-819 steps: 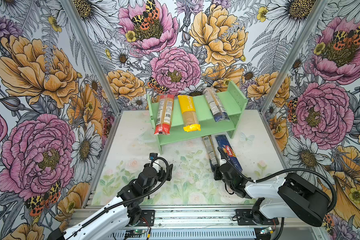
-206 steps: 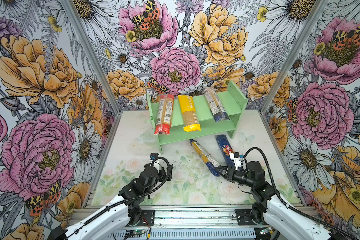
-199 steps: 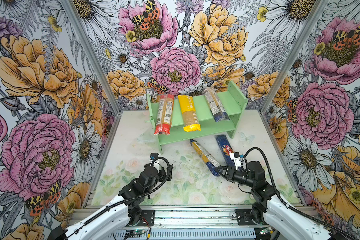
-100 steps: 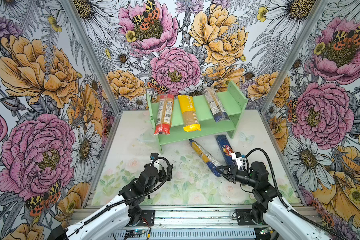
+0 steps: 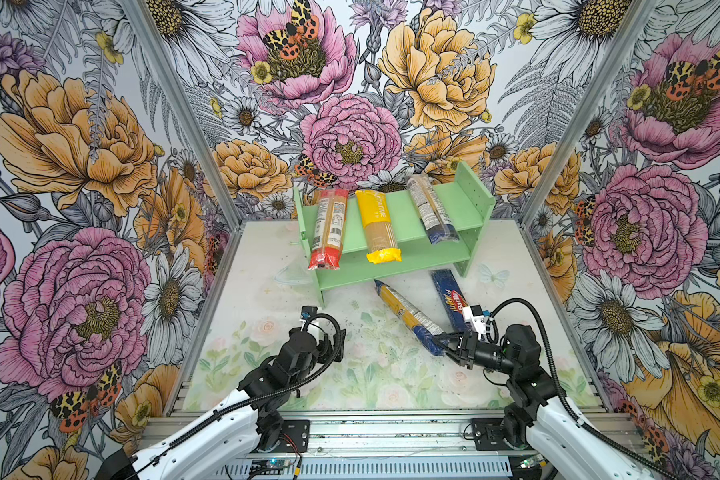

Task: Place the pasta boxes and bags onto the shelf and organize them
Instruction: 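Raise the white-labelled pack upright with the right gripper toward the shelf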

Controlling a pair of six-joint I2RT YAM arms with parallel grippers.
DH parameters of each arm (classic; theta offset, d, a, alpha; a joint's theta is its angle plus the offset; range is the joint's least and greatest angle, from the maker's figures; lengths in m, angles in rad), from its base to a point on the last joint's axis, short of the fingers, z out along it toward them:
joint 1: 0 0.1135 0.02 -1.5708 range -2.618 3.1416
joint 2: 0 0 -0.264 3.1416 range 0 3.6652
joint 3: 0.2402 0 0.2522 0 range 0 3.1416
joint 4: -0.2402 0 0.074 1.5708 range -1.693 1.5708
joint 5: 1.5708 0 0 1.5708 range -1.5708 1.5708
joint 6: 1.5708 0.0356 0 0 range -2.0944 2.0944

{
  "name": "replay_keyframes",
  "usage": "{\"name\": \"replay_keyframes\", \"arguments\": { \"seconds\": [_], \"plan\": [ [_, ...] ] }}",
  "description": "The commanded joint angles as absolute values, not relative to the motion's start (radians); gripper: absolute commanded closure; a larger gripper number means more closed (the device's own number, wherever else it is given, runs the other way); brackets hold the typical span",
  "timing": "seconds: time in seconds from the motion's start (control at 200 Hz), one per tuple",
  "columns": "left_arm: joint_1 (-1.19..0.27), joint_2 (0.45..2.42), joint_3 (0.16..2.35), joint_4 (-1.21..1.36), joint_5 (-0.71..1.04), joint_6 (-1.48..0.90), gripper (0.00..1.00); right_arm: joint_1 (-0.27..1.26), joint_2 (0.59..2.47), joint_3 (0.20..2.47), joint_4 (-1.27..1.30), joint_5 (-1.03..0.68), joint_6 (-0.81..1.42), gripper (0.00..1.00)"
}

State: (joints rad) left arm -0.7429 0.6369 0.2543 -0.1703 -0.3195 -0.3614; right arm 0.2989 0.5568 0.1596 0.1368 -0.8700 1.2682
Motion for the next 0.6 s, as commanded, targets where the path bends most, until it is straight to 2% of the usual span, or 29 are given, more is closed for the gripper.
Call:
{"name": "replay_keyframes", "arguments": {
  "seconds": [0.0, 0.36, 0.596],
  "plan": [
    [-0.733, 0.635, 0.276, -0.143, -0.296, -0.367, 0.01, 0.288, 0.511, 0.236, 0.329, -0.920, 1.255, 1.00],
    [-0.733, 0.643, 0.277, -0.142, -0.295, -0.367, 0.01, 0.278, 0.498, 0.271, 0.333, -0.926, 1.277, 1.00],
    [-0.733, 0.646, 0.278, -0.141, -0.292, -0.367, 0.01, 0.278, 0.552, 0.268, 0.494, -0.914, 1.356, 1.00]
  ]
}}
